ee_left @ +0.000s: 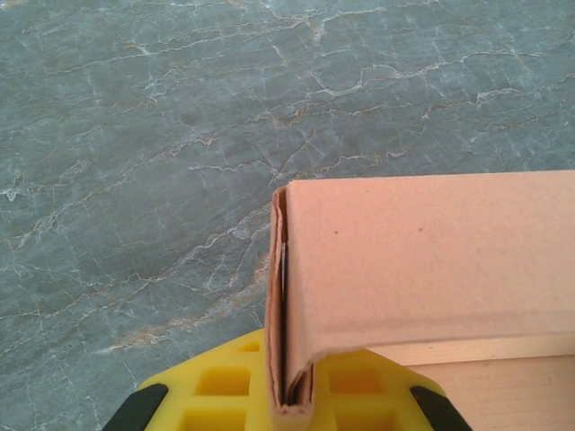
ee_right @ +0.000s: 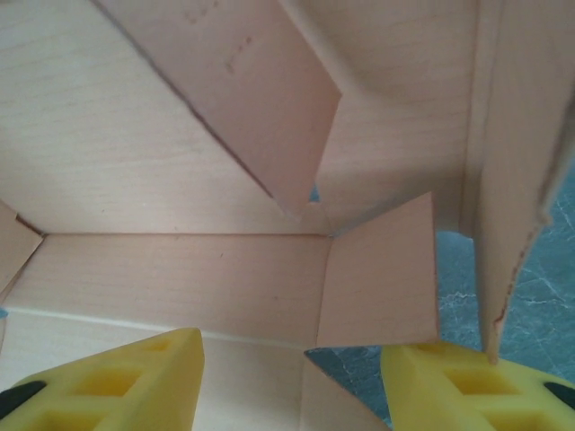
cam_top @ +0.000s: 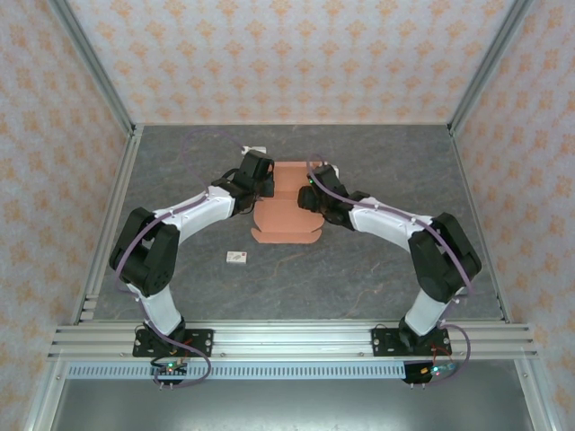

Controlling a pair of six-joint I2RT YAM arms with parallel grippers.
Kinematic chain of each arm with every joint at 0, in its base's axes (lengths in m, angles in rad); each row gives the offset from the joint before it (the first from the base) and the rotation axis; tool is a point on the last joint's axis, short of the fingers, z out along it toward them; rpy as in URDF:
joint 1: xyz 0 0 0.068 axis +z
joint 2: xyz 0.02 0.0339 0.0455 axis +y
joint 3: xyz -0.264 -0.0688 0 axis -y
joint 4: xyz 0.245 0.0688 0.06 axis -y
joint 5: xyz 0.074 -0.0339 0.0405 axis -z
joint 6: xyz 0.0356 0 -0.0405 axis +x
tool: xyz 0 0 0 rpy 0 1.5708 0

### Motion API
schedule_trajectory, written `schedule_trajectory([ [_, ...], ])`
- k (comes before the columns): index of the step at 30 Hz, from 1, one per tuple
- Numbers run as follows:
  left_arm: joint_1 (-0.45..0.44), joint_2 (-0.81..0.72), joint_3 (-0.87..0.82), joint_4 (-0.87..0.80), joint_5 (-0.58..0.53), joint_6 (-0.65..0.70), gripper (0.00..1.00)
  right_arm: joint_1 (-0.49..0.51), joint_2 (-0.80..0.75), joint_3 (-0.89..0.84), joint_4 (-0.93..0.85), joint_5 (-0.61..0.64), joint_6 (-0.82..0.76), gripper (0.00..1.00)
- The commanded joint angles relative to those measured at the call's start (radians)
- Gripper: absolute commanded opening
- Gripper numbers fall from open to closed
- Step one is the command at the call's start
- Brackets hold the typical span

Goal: Fold the paper box

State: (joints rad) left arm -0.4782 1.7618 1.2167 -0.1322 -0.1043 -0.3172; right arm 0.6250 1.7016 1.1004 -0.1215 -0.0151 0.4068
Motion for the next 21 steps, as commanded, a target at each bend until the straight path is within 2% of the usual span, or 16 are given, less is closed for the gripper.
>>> schedule_trajectory([
  [1, -0.010, -0.040, 0.034, -0.015, 0.011, -0.015, 0.00, -0.005, 0.024, 0.028, 0.022, 0.060, 0.018, 0.54],
  [6, -0.010, -0.041, 0.033, -0.013, 0.011, -0.012, 0.00, -0.008, 0.046, 0.040, 0.036, 0.074, 0.015, 0.53],
  [11, -0.011, -0.047, 0.032, -0.015, 0.008, -0.010, 0.00, -0.021, 0.051, 0.029, 0.052, 0.063, 0.017, 0.62],
  [16, -0.011, -0.046, 0.032, -0.017, 0.008, -0.008, 0.00, -0.031, 0.039, 0.011, 0.078, 0.016, -0.011, 0.65],
  [21, -0.011, -0.043, 0.035, -0.018, 0.009, -0.010, 0.00, -0.027, 0.053, 0.033, 0.074, -0.029, -0.034, 0.57],
])
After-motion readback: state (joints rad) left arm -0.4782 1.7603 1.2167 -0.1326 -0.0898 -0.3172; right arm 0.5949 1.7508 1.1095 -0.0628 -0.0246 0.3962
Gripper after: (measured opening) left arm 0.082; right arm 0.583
